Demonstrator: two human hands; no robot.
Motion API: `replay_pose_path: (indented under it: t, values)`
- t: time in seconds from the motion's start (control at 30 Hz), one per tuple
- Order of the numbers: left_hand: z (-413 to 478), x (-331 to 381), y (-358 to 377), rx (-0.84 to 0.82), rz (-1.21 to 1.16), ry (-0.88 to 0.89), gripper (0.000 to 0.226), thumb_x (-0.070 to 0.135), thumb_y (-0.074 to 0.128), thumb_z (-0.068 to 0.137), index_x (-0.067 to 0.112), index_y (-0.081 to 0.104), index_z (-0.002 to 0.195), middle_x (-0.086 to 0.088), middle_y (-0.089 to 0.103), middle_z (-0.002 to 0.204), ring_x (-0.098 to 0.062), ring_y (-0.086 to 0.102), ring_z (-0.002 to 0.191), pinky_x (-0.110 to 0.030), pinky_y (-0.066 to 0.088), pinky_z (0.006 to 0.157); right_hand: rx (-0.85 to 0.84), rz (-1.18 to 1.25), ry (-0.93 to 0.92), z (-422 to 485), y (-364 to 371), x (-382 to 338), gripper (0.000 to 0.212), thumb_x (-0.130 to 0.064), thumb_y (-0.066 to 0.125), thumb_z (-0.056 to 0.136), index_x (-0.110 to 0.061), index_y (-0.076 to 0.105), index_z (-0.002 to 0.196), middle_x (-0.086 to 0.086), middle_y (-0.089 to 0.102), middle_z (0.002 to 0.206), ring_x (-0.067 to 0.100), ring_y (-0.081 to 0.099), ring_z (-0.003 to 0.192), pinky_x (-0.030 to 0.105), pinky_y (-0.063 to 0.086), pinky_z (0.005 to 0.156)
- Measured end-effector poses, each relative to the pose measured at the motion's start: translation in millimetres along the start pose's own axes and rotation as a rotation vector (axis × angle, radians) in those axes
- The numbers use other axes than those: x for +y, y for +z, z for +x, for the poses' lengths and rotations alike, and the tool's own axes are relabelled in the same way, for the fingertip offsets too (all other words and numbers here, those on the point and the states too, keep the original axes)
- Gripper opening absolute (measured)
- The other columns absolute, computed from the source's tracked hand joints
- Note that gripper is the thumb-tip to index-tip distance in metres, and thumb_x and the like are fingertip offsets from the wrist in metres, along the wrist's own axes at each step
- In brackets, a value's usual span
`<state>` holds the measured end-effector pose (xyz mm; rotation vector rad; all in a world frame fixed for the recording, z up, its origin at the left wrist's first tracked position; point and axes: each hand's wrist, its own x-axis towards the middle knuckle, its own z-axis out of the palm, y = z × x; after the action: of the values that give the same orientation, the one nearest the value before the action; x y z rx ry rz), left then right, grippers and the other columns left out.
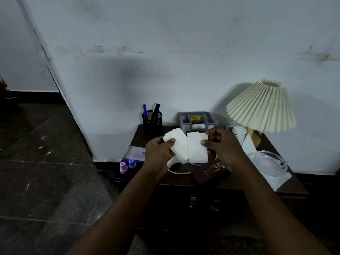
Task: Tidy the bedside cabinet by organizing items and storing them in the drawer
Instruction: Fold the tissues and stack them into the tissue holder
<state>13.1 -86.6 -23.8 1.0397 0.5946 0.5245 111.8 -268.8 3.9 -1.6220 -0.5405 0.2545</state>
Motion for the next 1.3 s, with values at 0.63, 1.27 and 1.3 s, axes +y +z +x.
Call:
replay_pose_path:
  t: [0.63, 1.27, 1.3]
  values:
    - [-11.5, -2.8, 6.1, -0.29, 0.111, 0.056, 0.023, -0.002, 0.067, 0.095, 0.004, 0.072, 0.118, -0.015, 0.079, 0.108, -0.032, 0.077, 0.101, -0.041, 0.065, 0.08, -0.414, 0.435, -0.011, -11.9, -1.6, -33.3, 0.03, 0.01, 0.064, 0.091, -0.011, 0.063, 0.112, -0.002, 0.073, 0.077, 0.005, 0.061, 0.048, 0.017, 0.045, 0.04]
    - [-12.4, -0.9, 6.2, -0.396, 0.051, 0.032, 0.025, 0.004, 0.073, 0.089, 0.01, 0.077, 0.113, -0.016, 0.078, 0.11, -0.031, 0.078, 0.098, -0.041, 0.066, 0.074, -0.145, -0.026, 0.058, 2.4, 8.1, 10.6, 0.033, -0.025, 0.083, 0.085, -0.031, 0.067, 0.113, -0.003, 0.074, 0.111, 0.014, 0.074, 0.101, 0.036, 0.063, 0.083]
    - [-12.0, -0.6, 6.4, -0.391, 0.029, 0.023, 0.024, 0.005, 0.074, 0.089, 0.011, 0.078, 0.112, -0.017, 0.078, 0.111, -0.032, 0.077, 0.099, -0.038, 0.065, 0.073, -0.144, 0.028, 0.09, 2.5, 9.7, 12.2, 0.034, -0.025, 0.082, 0.086, -0.028, 0.068, 0.116, 0.0, 0.075, 0.113, 0.021, 0.074, 0.104, 0.042, 0.062, 0.089]
